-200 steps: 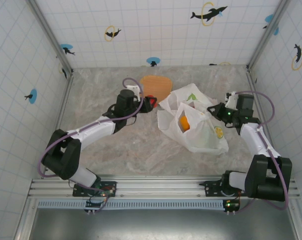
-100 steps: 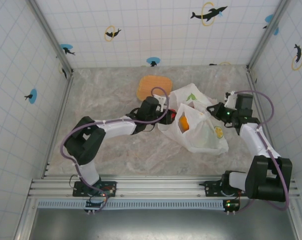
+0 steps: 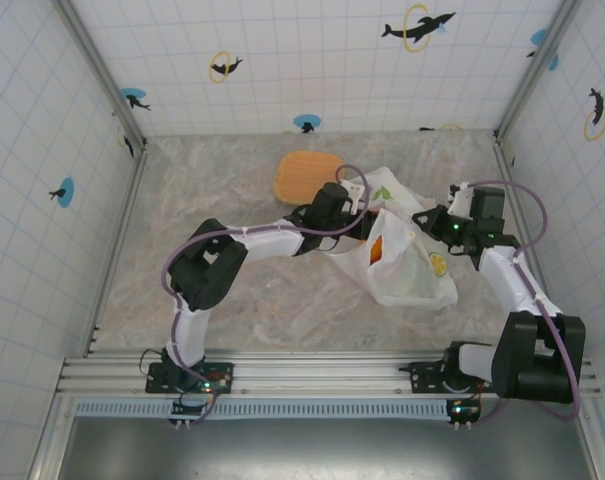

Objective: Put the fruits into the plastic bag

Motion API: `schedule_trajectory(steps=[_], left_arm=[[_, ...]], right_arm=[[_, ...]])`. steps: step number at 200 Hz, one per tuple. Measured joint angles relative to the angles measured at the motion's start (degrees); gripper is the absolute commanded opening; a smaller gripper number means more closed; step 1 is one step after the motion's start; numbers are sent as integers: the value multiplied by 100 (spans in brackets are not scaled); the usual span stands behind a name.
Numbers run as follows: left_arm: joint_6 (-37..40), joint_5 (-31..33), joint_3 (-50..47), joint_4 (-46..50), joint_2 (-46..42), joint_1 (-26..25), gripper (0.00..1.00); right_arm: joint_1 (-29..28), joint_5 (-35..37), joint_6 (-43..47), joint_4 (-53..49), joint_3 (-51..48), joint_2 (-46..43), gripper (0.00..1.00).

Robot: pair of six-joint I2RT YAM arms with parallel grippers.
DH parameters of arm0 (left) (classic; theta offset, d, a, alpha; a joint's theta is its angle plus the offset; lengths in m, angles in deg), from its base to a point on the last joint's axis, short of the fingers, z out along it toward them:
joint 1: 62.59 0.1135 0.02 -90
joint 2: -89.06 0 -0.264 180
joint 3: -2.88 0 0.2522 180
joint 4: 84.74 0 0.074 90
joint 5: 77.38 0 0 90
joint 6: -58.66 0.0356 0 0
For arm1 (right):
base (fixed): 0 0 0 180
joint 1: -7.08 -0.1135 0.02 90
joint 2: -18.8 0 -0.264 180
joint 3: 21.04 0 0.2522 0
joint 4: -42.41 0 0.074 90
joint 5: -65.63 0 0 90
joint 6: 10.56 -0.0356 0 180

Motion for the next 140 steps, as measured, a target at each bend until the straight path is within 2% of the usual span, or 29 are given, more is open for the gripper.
schedule_trajectory(steps=[52,100,140], left_arm=[[-225,20,804,11,708,0,53],[-243,59,824,149,772,0,73],[-48,195,610,243,531,0,83]], right_arm=[[-11,24,4,-2,0,-9,0],[-11,24,4,0,0,-9,0],[-9,28,2,0,0,-9,0]])
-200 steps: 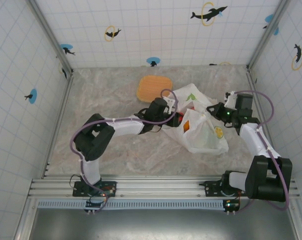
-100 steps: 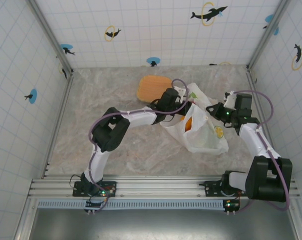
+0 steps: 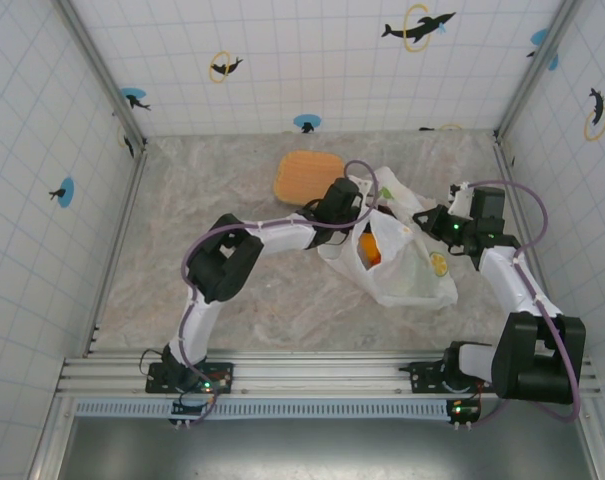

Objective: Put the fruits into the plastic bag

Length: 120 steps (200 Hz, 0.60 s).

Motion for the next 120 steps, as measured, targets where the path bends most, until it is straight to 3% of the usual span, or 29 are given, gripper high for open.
schedule_trajectory(steps=[120], left_arm=[[654,48,-721,203,-1152,166,88]], right_arm=[[2,46,0,-2,0,0,0]])
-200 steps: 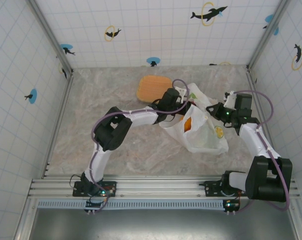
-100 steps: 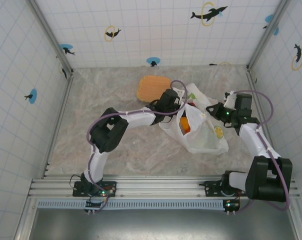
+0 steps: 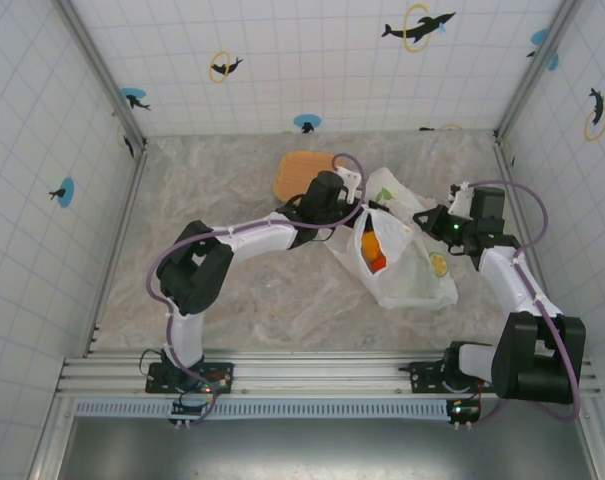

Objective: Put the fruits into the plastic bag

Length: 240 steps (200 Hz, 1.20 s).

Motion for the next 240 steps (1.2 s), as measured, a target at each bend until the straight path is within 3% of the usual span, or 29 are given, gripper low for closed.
schedule_trajectory(steps=[77,131,164,208,240], left_arm=[[409,-59,-529,44,-833,146,88],[605,496,-1226,33,-1513,448,89],[501,538,-1261,127,-1429,883,90],[479,439,-1191,223,-984,872,89],[448,251,-870,358,-468,870,77]], right_arm=[[24,13,2,0,0,0,0],[24,15,0,2,0,0,0],[24,13,0,2,0,0,0],[24,35,-2,-2,-2,0,0],[17,37,-4,2,0,0,0]])
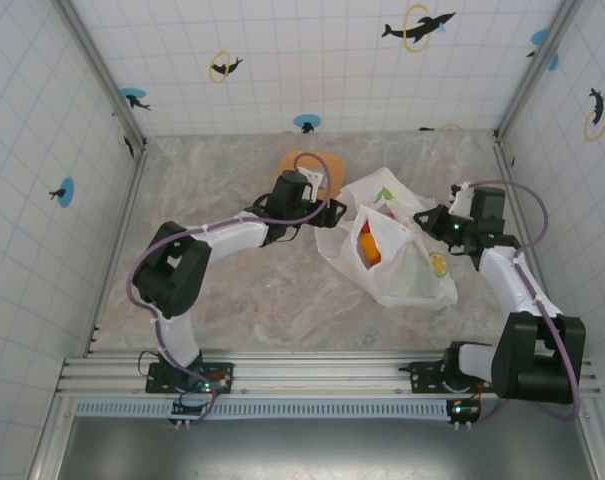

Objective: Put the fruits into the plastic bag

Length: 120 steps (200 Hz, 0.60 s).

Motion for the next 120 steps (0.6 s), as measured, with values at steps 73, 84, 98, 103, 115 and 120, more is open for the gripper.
schedule_trajectory(steps=[73,84,98,103,115,120], left_arm=[[-223,-474,376,70,411,0,20],[-260,-498,372,74,396,0,12],[-260,-520,321,87,304,0,4],[-271,-542,278,92,232,0,3],[-271,-623,175,107,26,0,0],[-264,-673,131,109,-79,0,0]], right_arm=[[2,42,4,-4,0,0,0],[2,44,2,-2,0,0,0],[2,48,4,-9,0,0,0],[4,50,7,-9,0,0,0],[7,66,9,-33,11,0,0],[9,83,9,-59,33,-2,0]])
